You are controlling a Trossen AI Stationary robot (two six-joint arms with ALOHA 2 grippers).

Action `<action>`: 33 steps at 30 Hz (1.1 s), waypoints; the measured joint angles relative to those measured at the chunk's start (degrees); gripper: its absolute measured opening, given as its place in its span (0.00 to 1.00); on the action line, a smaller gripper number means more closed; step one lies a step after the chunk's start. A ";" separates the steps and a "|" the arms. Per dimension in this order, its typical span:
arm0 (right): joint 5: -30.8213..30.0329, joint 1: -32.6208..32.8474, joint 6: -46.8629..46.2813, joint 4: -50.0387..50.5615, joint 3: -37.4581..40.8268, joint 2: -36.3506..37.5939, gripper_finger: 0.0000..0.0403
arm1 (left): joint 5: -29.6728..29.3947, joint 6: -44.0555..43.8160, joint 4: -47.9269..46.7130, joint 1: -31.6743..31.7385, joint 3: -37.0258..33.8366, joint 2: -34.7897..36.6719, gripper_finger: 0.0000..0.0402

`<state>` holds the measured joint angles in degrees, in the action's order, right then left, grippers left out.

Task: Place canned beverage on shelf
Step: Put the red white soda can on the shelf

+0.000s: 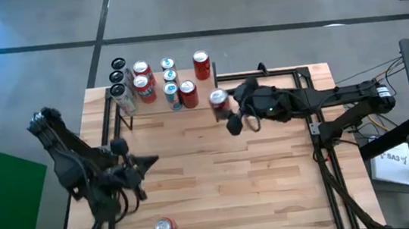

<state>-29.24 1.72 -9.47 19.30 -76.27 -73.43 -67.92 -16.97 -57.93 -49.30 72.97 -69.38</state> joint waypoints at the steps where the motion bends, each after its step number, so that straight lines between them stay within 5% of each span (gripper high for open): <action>1: -3.27 0.00 -0.58 2.18 0.00 -0.05 0.71 | 0.48 0.80 -0.01 1.18 -0.03 0.80 0.00; 5: -11.19 -0.56 -3.64 6.83 0.15 -0.13 0.71 | 3.23 3.35 0.42 6.69 -1.60 4.58 0.00; 11: -10.45 -0.85 -4.20 7.57 0.15 -0.13 0.71 | 11.92 12.10 13.69 14.77 -8.31 10.66 0.00; 20: 9.56 -0.17 -1.44 3.85 1.74 -0.05 0.71 | 34.56 31.00 53.80 20.40 -25.75 16.73 0.00; 27: 23.13 4.55 3.80 -13.74 7.90 -0.13 0.71 | 30.38 30.14 76.34 20.66 -35.26 15.87 0.01; 30: 22.71 6.16 3.39 -22.13 11.41 -0.46 0.71 | 29.67 28.29 79.87 20.70 -37.32 15.04 0.06; 33: 15.08 7.46 1.94 -32.14 15.65 -1.14 0.71 | 29.44 28.04 81.84 20.70 -38.23 13.30 0.15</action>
<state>-14.17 9.17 -7.53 -12.84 -60.62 -74.57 -38.48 11.06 23.91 -28.60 34.74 -56.07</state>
